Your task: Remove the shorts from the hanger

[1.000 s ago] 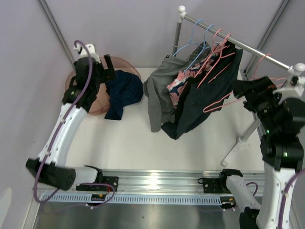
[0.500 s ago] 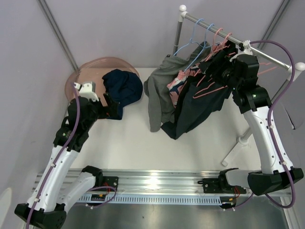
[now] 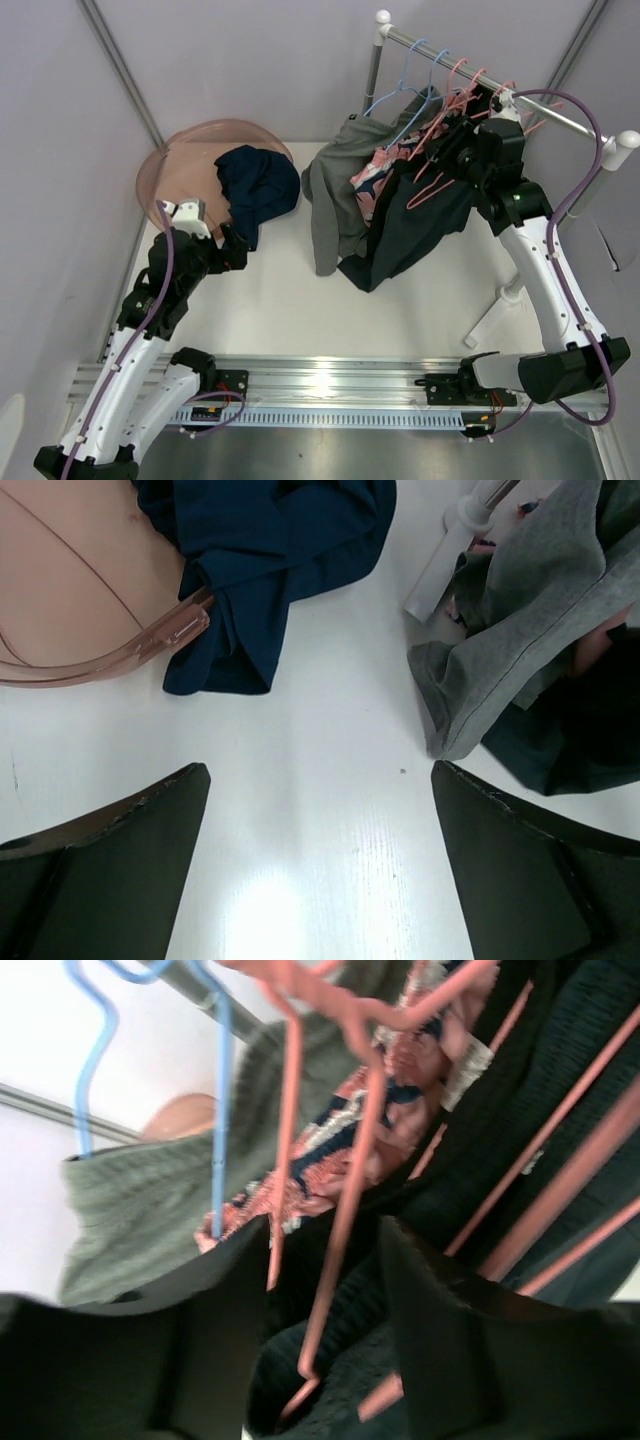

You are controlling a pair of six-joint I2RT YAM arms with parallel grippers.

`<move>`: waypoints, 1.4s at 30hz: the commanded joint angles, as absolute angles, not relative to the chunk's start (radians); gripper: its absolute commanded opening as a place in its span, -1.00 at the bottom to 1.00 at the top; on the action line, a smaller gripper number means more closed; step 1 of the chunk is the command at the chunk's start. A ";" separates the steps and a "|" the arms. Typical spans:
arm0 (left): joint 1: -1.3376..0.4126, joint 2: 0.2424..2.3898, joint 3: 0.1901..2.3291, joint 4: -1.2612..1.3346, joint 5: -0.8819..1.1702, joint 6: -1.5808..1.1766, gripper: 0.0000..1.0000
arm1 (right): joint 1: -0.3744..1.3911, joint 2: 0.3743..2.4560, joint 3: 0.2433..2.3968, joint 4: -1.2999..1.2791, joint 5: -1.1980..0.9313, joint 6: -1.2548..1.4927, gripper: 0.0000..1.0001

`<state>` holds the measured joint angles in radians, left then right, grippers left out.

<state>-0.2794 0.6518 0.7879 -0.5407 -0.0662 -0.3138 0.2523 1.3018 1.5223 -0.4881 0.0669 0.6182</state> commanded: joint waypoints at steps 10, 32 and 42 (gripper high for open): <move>-0.284 0.644 0.758 -0.492 -0.038 -0.302 0.98 | 0.261 1.270 1.497 -0.456 0.164 0.623 -1.00; -1.061 1.075 1.292 -0.246 0.049 -0.212 0.98 | 0.305 1.046 1.707 -0.529 0.092 0.750 -1.00; -1.169 1.362 1.404 -0.066 0.095 -0.199 0.98 | 0.324 1.031 1.707 -0.535 0.060 0.785 -1.00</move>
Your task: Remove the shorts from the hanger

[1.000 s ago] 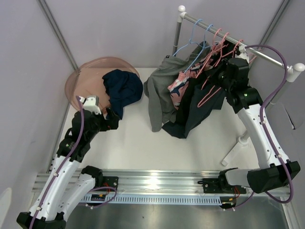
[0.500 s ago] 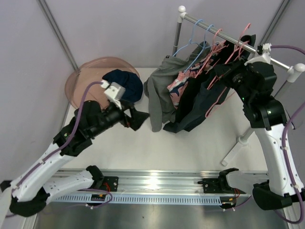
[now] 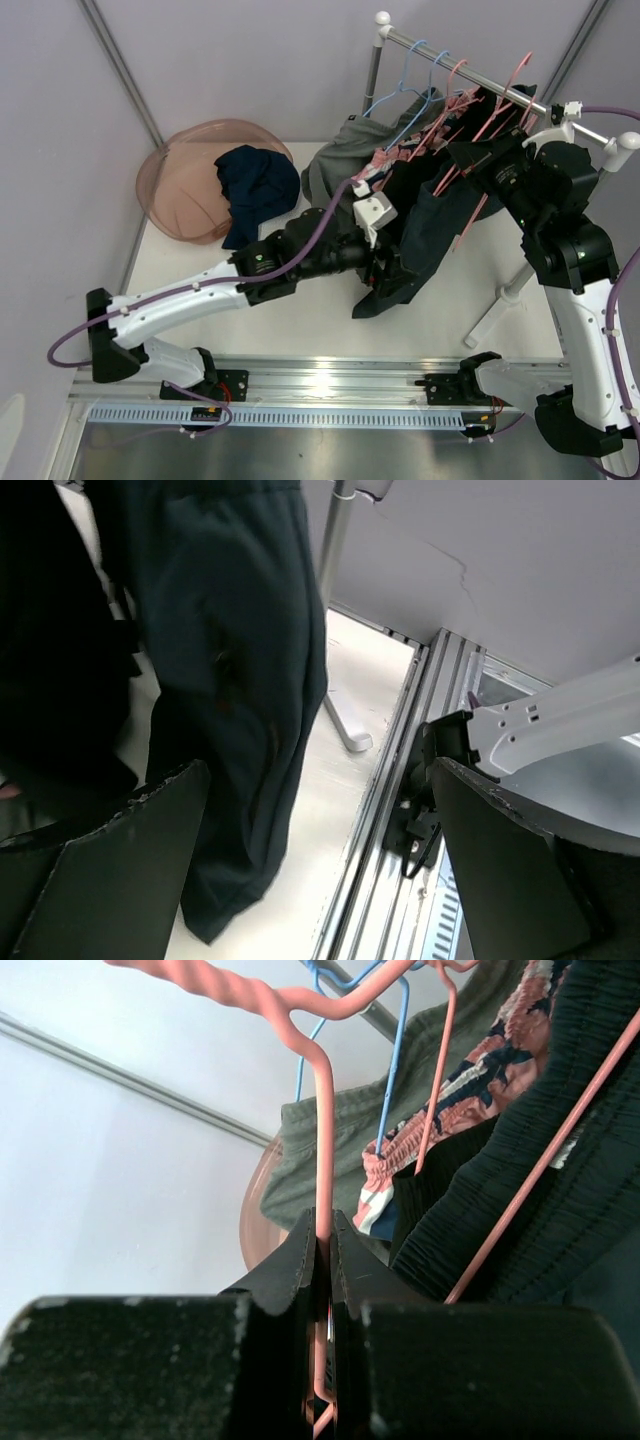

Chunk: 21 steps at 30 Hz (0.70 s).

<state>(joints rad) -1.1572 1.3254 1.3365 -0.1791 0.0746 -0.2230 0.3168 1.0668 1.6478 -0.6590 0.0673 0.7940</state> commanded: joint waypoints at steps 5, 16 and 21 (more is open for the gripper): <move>-1.170 1.439 1.419 -0.020 0.065 -0.195 0.87 | 0.322 1.006 1.661 -0.517 0.045 0.808 -1.00; -1.189 1.447 1.382 0.014 -0.057 -0.216 -1.00 | 0.311 0.985 1.670 -0.552 0.072 0.801 -1.00; -1.285 1.269 1.185 0.012 -0.147 -0.227 -1.00 | 0.264 1.014 1.695 -0.561 0.068 0.788 -1.00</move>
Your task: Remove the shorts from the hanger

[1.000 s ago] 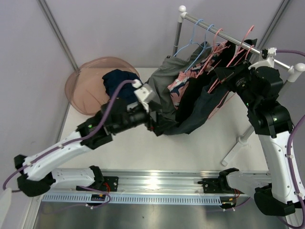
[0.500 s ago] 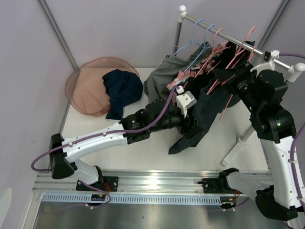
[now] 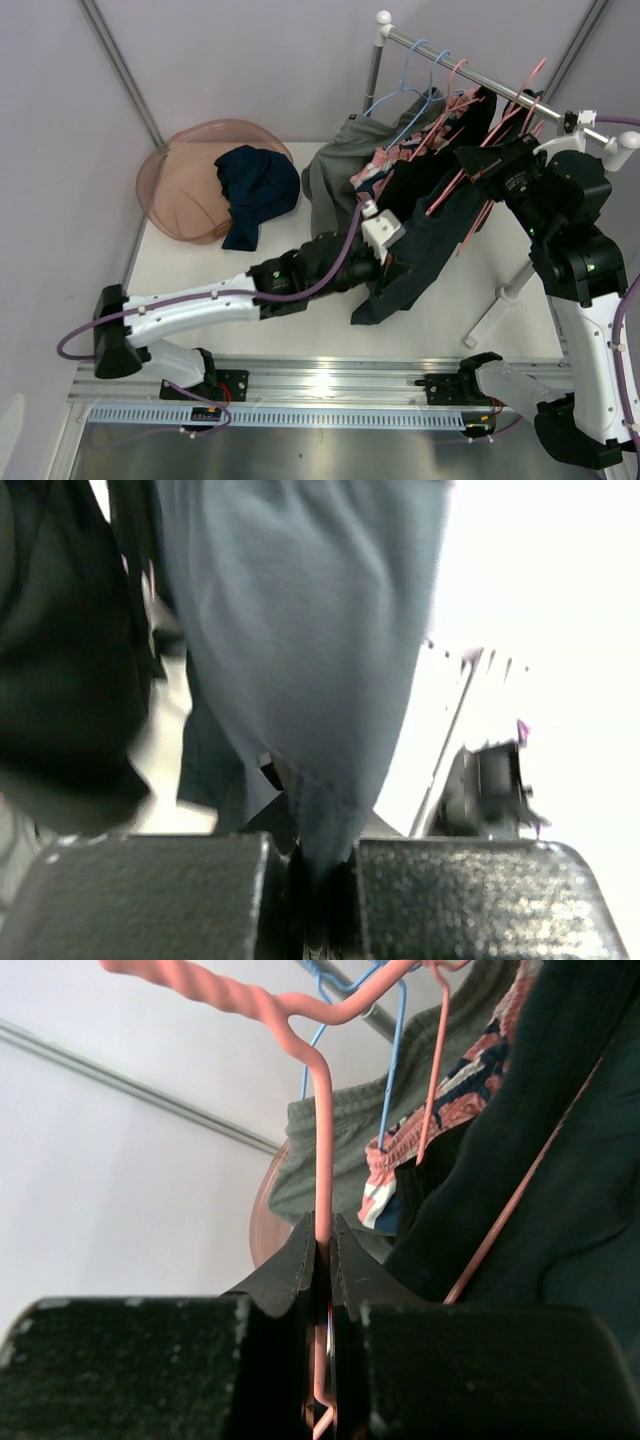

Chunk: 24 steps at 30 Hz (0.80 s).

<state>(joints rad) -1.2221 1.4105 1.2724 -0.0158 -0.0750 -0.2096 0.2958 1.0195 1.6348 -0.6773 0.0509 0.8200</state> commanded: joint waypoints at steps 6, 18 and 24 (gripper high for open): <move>-1.442 1.102 0.884 0.052 -0.238 -0.319 -1.00 | 0.149 1.035 1.709 -0.554 -0.015 0.810 -1.00; -1.453 1.314 1.043 0.110 -0.488 -0.283 -1.00 | 0.109 0.942 1.568 -0.439 -0.320 1.101 -1.00; -1.344 1.443 1.259 0.143 -0.528 -0.218 -1.00 | 0.110 0.858 1.532 -0.407 -0.449 1.310 -1.00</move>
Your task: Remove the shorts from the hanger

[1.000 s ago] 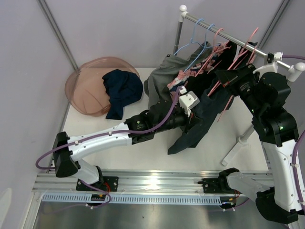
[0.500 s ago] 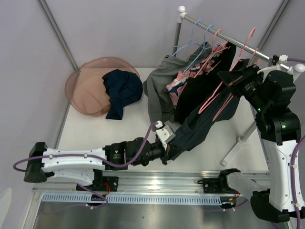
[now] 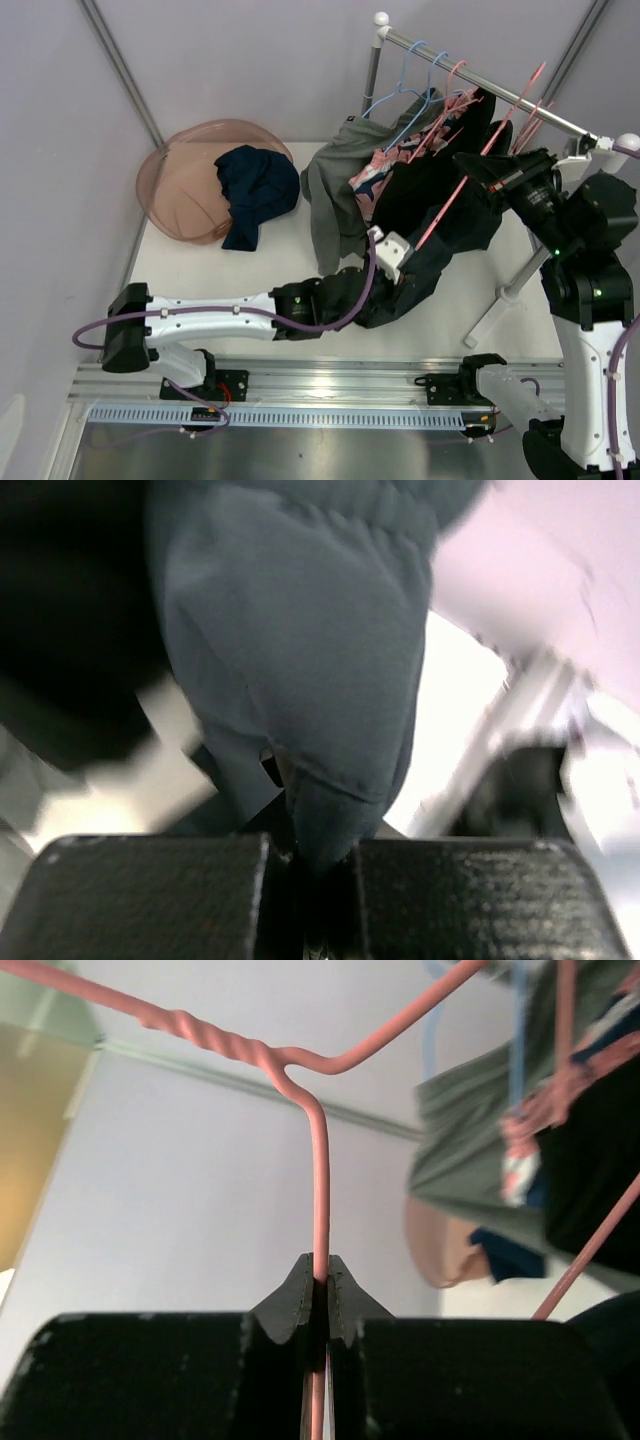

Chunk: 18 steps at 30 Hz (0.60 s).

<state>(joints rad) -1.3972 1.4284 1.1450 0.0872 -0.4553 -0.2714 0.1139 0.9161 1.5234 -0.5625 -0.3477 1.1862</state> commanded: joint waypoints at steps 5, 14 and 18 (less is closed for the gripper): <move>-1.244 1.497 1.368 0.144 -0.552 -0.177 -1.00 | 0.110 0.819 1.526 -0.379 -0.534 1.454 -1.00; -1.230 1.372 1.301 0.057 -0.534 -0.236 -1.00 | 0.110 0.854 1.485 -0.408 -0.526 1.372 -1.00; -1.334 1.229 1.160 0.008 -0.589 -0.252 -1.00 | 0.107 0.883 1.362 -0.361 -0.506 1.325 -1.00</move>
<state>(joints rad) -1.2633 1.3674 1.2018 0.0170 -0.5499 -0.2211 0.1135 0.8368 1.4288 -0.4026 -0.5056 1.3758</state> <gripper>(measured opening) 0.027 0.062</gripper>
